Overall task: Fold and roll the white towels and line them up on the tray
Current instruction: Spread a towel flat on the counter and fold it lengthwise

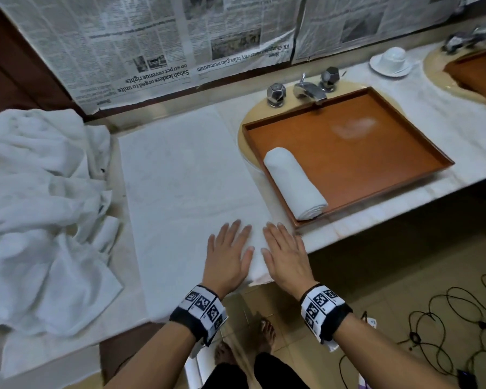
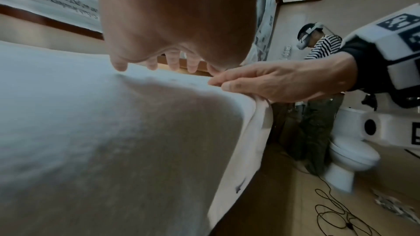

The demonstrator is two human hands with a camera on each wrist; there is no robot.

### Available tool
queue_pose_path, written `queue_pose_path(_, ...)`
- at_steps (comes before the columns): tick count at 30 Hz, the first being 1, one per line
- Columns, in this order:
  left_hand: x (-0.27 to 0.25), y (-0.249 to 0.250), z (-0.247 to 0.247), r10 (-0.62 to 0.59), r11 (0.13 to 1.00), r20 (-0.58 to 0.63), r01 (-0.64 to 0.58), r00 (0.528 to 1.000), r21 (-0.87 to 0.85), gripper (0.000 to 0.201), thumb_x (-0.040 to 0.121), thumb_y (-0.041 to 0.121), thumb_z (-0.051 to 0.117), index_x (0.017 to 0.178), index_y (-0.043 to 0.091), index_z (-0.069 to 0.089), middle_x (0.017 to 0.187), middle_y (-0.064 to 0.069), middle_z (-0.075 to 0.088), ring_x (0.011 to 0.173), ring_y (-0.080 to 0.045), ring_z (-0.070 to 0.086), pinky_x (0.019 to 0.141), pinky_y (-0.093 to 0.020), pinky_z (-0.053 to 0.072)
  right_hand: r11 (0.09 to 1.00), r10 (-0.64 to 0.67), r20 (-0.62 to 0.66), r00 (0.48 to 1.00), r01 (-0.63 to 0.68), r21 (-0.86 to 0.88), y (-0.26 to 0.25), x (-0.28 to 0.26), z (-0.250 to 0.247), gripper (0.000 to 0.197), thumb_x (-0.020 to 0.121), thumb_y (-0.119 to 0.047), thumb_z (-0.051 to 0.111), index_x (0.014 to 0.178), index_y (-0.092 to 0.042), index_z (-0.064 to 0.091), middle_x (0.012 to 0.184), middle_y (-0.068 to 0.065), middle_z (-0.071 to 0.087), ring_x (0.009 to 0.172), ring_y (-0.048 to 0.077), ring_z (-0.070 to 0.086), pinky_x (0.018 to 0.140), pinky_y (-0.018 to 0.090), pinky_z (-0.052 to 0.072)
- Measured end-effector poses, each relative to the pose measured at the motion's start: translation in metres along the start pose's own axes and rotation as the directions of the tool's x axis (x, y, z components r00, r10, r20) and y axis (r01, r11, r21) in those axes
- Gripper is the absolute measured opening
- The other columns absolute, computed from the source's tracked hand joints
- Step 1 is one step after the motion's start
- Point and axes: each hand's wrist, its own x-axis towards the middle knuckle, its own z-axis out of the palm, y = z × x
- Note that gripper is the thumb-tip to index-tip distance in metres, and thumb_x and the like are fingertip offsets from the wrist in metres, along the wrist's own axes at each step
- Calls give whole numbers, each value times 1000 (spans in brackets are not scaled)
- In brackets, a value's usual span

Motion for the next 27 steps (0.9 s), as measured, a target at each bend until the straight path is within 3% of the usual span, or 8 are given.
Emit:
queue_pose_path(4, -1, -7, 5, -12, 999, 24, 10, 1000, 49, 58, 102, 50, 15, 156, 33, 28, 166, 3, 16, 154, -25, 11, 122, -53, 14, 998, 41, -23, 999, -42, -50, 31, -11, -8, 53, 101, -37, 27, 146, -15, 45, 148, 4, 50, 129, 25, 50, 112, 49, 36)
queue_pose_path(7, -1, -7, 6, -21, 999, 34, 19, 999, 49, 58, 102, 50, 13, 157, 35, 22, 167, 6, 10, 155, -22, 4, 122, -50, 5, 998, 62, -59, 996, -61, 14, 34, -19, -12, 51, 100, -33, 28, 146, -15, 44, 146, 6, 51, 134, 25, 45, 117, 46, 29)
queue_pose_path(11, 1, -7, 7, -35, 999, 31, 35, 999, 0, 58, 102, 50, 14, 157, 34, 25, 167, 6, 12, 154, -20, 3, 123, -52, 8, 997, -51, -91, 995, 57, 57, -3, -15, -6, 50, 102, -35, 31, 146, -16, 47, 152, 2, 45, 143, 19, 38, 117, 46, 32)
queue_pose_path(15, -5, -14, 4, -58, 998, 28, 58, 998, 8, 59, 101, 50, 14, 157, 34, 24, 167, 6, 12, 154, -21, 4, 123, -53, 8, 999, -42, 36, 998, 42, 19, -7, 0, 3, 57, 104, -42, 20, 157, -22, 24, 164, -5, 16, 153, 15, 12, 124, 44, 11)
queue_pose_path(18, -12, -33, -4, -146, 989, 32, 144, 989, 45, 61, 99, 54, 9, 158, 38, 18, 168, 7, 4, 155, -21, -3, 122, -53, 1, 999, 40, 70, 997, -41, 12, 1, 0, 3, 61, 105, -45, 19, 159, -22, 7, 165, -7, -3, 152, 11, -6, 123, 42, -1)
queue_pose_path(21, -19, -53, -12, -246, 969, 19, 246, 969, 24, 64, 97, 56, 8, 158, 38, 16, 168, 7, 2, 154, -22, -5, 122, -53, -1, 999, 41, 51, 998, -43, 31, -10, 5, -2, 61, 104, -43, 20, 159, -17, 11, 165, -3, 3, 152, 11, -3, 124, 42, 1)
queue_pose_path(24, -21, -52, -13, -222, 975, 12, 221, 975, 27, 64, 97, 56, 8, 157, 38, 20, 168, 8, 6, 155, -22, -2, 121, -56, 0, 993, -112, 52, 992, 111, 39, -45, 24, 4, 61, 103, -42, 19, 158, -16, 21, 165, -1, 12, 153, 15, 8, 124, 41, 2)
queue_pose_path(27, -20, -53, -14, -230, 973, 23, 229, 973, 20, 66, 96, 57, 6, 158, 39, 19, 168, 9, 3, 155, -22, -3, 121, -55, 1, 992, -127, 87, 988, 126, 17, -65, 42, 18, 61, 102, -44, 22, 156, -16, 26, 164, 1, 20, 152, 19, 16, 120, 42, 3)
